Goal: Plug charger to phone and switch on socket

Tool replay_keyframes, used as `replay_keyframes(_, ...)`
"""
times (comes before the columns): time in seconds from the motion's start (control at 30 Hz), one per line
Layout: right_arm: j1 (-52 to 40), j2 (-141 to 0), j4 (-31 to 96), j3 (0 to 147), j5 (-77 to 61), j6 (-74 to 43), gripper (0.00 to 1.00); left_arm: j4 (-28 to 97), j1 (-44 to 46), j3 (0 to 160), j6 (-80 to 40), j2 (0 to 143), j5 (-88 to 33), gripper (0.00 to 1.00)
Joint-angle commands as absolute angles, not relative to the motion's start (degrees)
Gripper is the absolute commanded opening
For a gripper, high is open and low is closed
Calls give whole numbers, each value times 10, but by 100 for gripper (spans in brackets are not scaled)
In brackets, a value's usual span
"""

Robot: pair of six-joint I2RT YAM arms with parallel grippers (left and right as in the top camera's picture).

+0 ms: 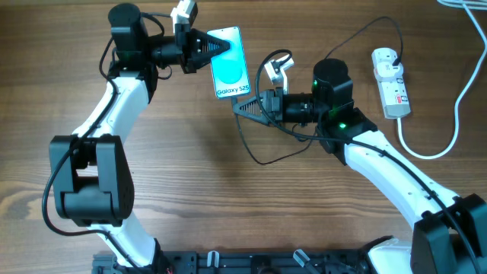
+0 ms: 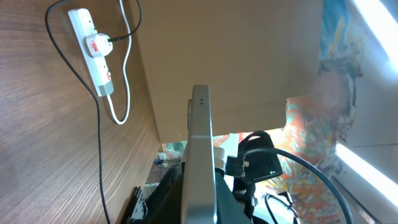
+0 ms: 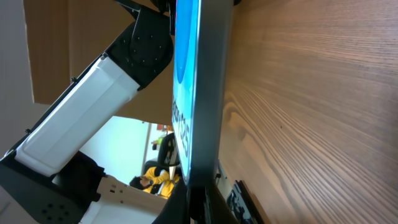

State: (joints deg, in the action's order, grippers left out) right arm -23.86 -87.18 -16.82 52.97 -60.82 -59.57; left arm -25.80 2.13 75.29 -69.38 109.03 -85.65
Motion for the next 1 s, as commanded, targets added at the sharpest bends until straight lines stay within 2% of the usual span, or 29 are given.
replay_keyframes(0.0, -239, -876, -173, 536, -635, -600, 4, -264, 19, 760, -694, 1086, -871, 4)
replay_keyframes(0.2, -239, -876, -172, 536, -644, -583, 4, -268, -6, 760, -695, 1086, -861, 4)
replay_keyframes(0.97, -239, -876, -180, 536, -637, -585, 4, -268, 22, 760, -695, 1086, -876, 4)
